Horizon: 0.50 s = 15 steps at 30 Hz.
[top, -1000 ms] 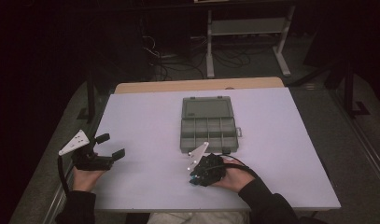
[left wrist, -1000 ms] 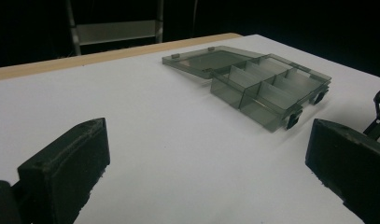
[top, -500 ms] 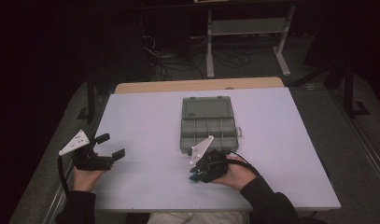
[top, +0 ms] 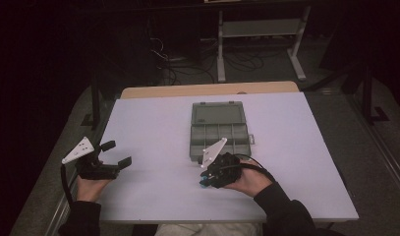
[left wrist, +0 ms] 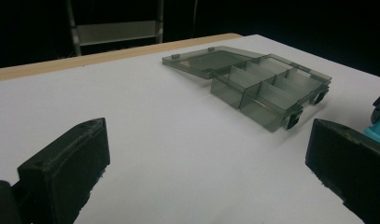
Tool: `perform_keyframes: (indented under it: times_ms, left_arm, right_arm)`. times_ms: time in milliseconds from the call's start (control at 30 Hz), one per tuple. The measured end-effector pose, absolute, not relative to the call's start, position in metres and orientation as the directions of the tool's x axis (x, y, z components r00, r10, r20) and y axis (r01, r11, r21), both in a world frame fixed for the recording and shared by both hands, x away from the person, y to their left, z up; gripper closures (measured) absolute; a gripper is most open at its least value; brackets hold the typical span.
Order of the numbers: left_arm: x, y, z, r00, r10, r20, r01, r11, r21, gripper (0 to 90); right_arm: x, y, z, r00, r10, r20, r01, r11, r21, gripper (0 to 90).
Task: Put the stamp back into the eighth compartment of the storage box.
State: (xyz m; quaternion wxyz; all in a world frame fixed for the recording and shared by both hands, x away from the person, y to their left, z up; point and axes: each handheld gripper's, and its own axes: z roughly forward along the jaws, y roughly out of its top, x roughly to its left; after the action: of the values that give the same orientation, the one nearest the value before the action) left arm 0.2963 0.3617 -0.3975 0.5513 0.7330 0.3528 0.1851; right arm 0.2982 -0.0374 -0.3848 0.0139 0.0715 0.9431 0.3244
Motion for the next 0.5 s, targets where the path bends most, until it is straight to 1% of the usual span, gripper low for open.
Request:
perform_keyframes:
  times_ms: [500]
  left_arm:
    - [0.296, 0.361, -0.398, 0.683, 0.72, -0.125, 0.317, -0.137, 0.938, 0.0]
  right_arm:
    - [0.307, -0.04, -0.369, -0.987, 0.161, -0.001, 0.127, 0.786, 0.605, 71.4]
